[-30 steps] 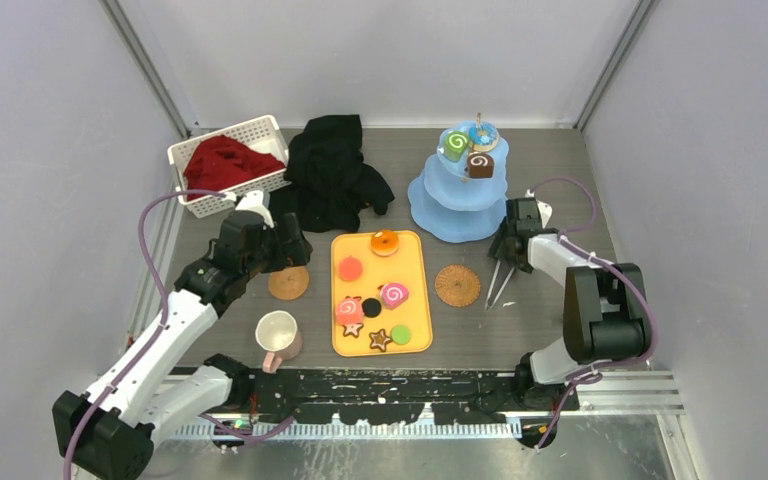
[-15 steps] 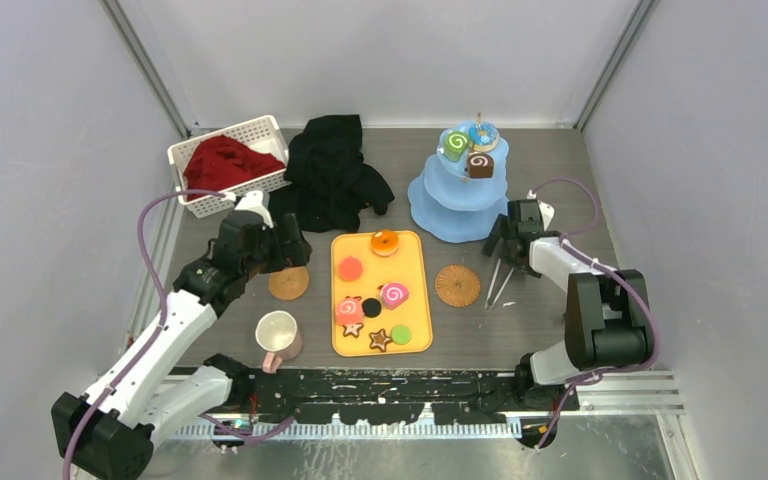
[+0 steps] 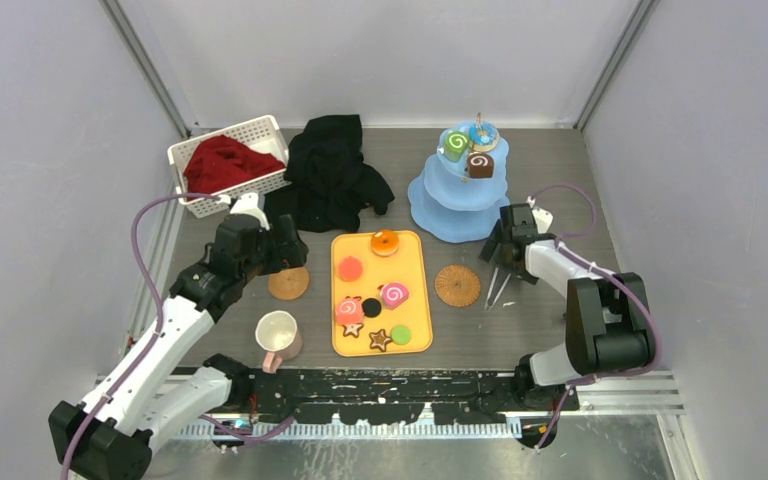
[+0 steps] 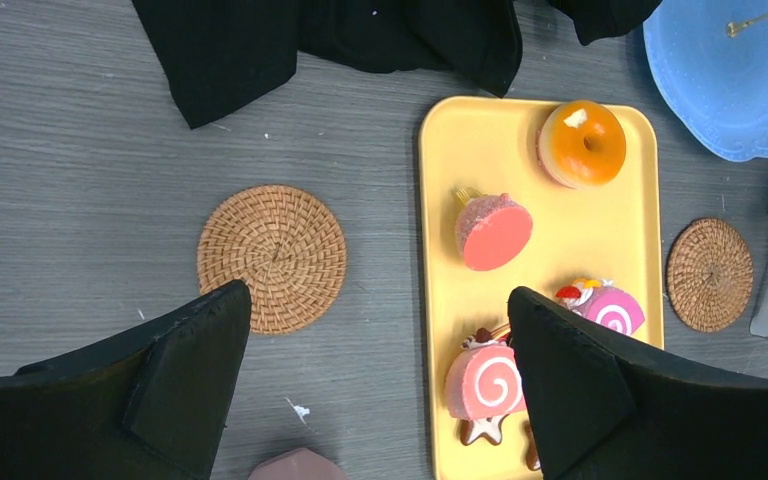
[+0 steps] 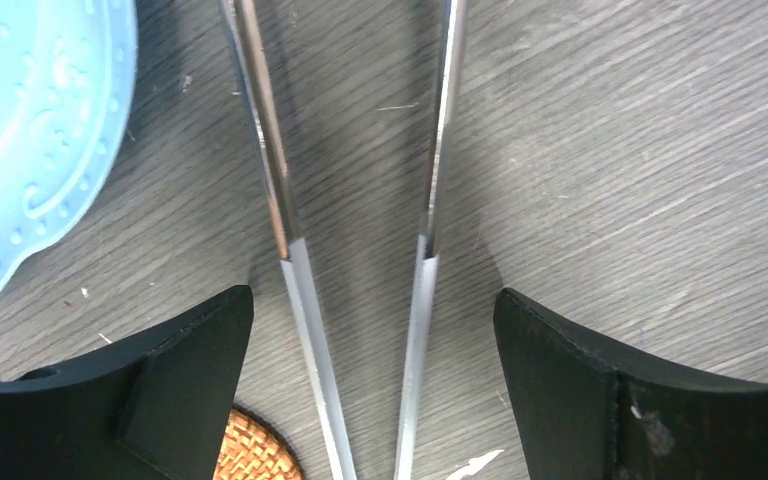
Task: Serve the afternoon tea
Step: Pick up the clamp from the center of the board, then adjust the dessert on the tray.
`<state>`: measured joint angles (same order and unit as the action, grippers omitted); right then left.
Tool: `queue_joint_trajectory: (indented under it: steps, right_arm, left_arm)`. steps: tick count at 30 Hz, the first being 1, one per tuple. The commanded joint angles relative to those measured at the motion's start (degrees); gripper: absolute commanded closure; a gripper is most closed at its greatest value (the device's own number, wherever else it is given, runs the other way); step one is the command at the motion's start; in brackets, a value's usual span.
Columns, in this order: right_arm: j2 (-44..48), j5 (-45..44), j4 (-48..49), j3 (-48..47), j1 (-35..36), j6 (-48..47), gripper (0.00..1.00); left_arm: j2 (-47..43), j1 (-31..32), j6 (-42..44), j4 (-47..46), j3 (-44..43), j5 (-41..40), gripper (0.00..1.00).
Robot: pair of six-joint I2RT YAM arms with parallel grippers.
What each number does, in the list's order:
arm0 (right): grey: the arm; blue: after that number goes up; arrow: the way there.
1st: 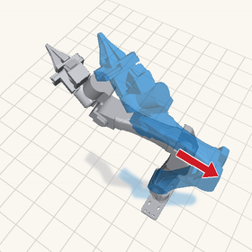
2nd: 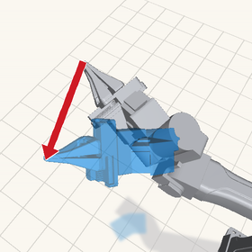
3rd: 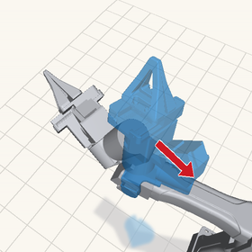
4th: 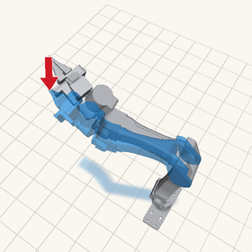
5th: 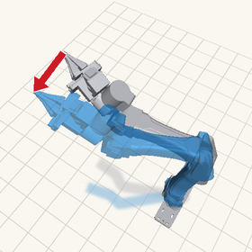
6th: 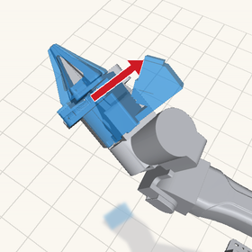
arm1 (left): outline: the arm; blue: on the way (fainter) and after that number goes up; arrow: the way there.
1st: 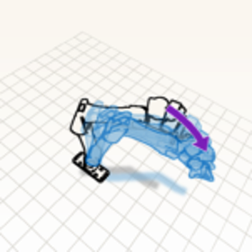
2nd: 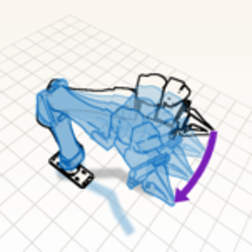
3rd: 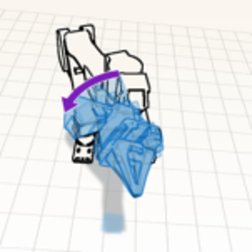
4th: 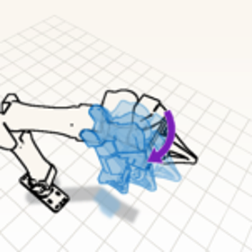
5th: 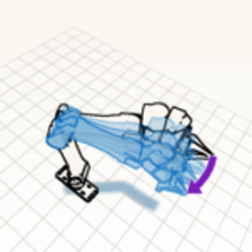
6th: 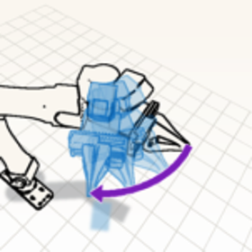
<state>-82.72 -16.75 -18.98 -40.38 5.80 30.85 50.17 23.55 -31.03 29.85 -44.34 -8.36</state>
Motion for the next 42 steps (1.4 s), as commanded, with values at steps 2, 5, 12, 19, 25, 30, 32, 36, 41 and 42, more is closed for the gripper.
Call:
queue_joint_trajectory:
  steps: [2, 5, 12, 19, 25, 30, 32, 36, 41, 42]
  right_arm:
    - [-1.22, -2.39, 1.81, -2.09, 2.65, 2.23, 0.12]
    - [-1.58, -2.76, 3.43, -1.47, 2.94, 2.89, 0.25]
    - [-3.01, -3.00, 4.80, -0.62, 3.14, 2.73, 0.44]
    - [-5.65, -3.02, 6.01, -1.02, 3.06, 2.43, 0.43]
    - [-1.31, -3.86, 2.87, -1.54, 2.78, 1.73, 0.81]
    - [9.03, -4.21, -5.75, -2.82, 1.91, 0.12, 0.99]
    - [13.71, -2.80, -9.98, -3.71, 1.92, -0.30, 0.99]
    - [22.18, 5.40, -19.71, -6.12, 1.93, -0.88, 0.99]
    - [29.88, 15.71, -29.68, -7.66, 2.11, 0.40, 0.99]
    - [30.67, 17.35, -31.40, -8.10, 2.19, 0.17, 0.99]
  left_arm:
    - [-1.89, -0.17, -0.55, -2.24, 0.12, -1.60, 0.01]
    - [-1.99, -0.13, -0.70, -1.92, 0.26, -0.88, 0.01]
    - [-2.59, -0.15, -1.53, -1.78, 0.69, -1.44, 0.01]
    - [-3.19, -0.17, -1.41, -1.73, 0.68, -1.49, 0.01]
    - [-3.29, -0.17, -1.41, -1.78, 0.66, -1.31, 0.01]
    - [-3.07, -0.17, -1.04, -2.01, 0.10, -1.23, 0.01]
    - [-2.99, -0.18, -0.82, -1.98, -0.24, -1.24, 0.01]
    - [-2.98, -0.15, -0.53, -1.36, -0.74, -3.01, 0.01]
    - [-3.11, -0.11, 0.11, -0.61, -1.17, -6.68, 0.01]
    - [-3.12, -0.12, 0.17, -0.58, -1.33, -7.26, 0.01]
